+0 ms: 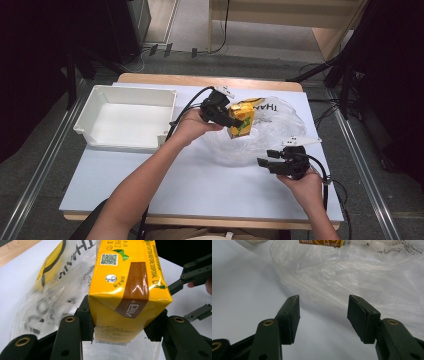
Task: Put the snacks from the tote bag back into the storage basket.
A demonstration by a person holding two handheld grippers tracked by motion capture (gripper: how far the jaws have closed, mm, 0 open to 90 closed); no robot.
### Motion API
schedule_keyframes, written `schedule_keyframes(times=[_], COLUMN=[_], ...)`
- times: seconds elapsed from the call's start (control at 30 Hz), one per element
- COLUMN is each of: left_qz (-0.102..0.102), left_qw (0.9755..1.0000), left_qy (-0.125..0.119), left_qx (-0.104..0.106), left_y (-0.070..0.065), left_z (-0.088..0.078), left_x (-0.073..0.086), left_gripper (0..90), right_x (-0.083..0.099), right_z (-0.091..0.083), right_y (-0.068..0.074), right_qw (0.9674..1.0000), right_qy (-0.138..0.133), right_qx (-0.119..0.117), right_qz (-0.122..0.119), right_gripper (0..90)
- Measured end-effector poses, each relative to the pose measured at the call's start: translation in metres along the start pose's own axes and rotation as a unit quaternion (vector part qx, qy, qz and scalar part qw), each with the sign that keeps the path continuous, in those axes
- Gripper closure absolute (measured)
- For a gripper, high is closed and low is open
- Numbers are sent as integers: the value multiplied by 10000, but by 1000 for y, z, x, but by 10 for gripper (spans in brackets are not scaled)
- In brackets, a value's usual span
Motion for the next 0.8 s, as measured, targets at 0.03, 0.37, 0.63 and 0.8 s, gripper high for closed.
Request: schedule_keyframes(times=[0.03,0.37,0.63,0.8], left_qz=[32,-50,-101,-123], left_qw=[10000,9999,9998,9998], left_qy=[6,60,28,33], left_qx=[-18,-84,-158,-135], left_y=[1,10,16,19], left_z=[-2,-14,-25,-31], left_x=[1,10,14,16], left_gripper=[525,525,525,525], right_x=[0,0,1,0], right_z=[0,2,3,3], right_y=[1,6,4,5], right_qw=[10000,9998,9998,9997], right_qy=[13,72,94,87], right_qx=[-2,-111,-134,-196], right_qz=[-2,-124,-125,-92], right_gripper=[445,444,440,441])
Point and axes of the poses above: each handheld gripper's, and its own axes: z roughly forward along the jaws, x roughly out of its underside, y roughly to its left, the point moved 6 cm from there along z, roughly forward along the jaws, and after that the axes turned 15 degrees about -x, right-handed, at the moved point
